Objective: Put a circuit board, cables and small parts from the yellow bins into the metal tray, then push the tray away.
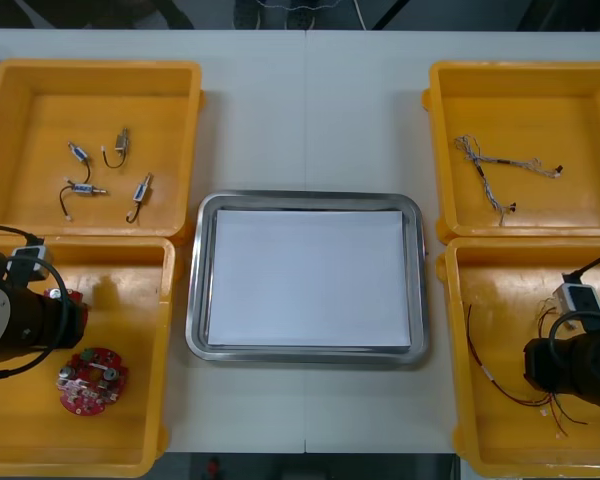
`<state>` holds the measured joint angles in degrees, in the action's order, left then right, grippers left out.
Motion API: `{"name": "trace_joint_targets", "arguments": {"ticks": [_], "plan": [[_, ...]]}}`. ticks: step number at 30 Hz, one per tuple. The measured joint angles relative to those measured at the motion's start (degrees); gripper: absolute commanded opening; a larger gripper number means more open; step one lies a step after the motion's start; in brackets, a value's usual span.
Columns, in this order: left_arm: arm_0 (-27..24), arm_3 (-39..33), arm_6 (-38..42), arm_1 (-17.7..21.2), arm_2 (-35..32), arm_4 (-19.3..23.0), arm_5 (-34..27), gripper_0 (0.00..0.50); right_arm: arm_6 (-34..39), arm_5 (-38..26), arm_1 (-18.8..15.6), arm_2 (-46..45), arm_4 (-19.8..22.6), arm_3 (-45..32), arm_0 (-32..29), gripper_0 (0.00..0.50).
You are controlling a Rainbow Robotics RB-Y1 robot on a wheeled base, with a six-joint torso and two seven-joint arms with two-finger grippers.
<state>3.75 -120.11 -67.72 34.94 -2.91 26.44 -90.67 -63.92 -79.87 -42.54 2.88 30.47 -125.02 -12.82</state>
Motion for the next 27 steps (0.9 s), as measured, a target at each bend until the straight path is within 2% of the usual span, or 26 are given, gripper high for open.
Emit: {"name": "trace_joint_targets", "arguments": {"ticks": [3, 18, 20, 21, 22, 23, 24, 27], "plan": [[0.51, 0.0, 0.0, 0.0, 0.0, 0.0, 0.0, 0.5, 0.0, -4.23, 0.01, -2.35, 1.77, -2.66, 0.27, 0.0], [1.26, 0.01, 0.0, -0.03, 0.14, -0.64, 0.49, 0.491, 0.0, -24.86, -0.34, -17.07, 17.35, -12.4, 6.53, 0.0], [1.28, 0.01, 0.0, -0.03, 0.6, -1.34, 0.83, 0.442, 0.0, -26.7, -0.85, -18.36, 19.93, -12.58, 7.72, 0.0], [1.28, 0.01, 0.0, -0.03, 0.91, -1.7, 1.0, 0.347, 0.0, -27.6, -1.22, -18.98, 21.35, -12.59, 8.38, 0.0], [1.28, 0.01, 0.0, -0.03, 1.18, -1.94, 1.13, 0.23, 0.0, -28.22, -1.61, -19.52, 22.43, -12.59, 9.0, 0.0], [1.29, 0.01, 0.0, -0.03, 1.39, -2.03, 1.19, 0.145, 0.0, -28.77, -2.07, -19.99, 23.32, -12.59, 9.59, 0.0], [1.29, 0.01, 0.0, -0.03, 1.52, -2.06, 1.2, 0.005, 0.0, -29.15, -2.55, -20.39, 24.06, -12.59, 10.14, 0.0], [1.3, 0.01, 0.0, -0.07, 1.6, -2.06, 1.22, 0.002, 0.0, -29.71, -4.3, -21.49, 26.49, -12.61, 11.74, 0.0]]}}
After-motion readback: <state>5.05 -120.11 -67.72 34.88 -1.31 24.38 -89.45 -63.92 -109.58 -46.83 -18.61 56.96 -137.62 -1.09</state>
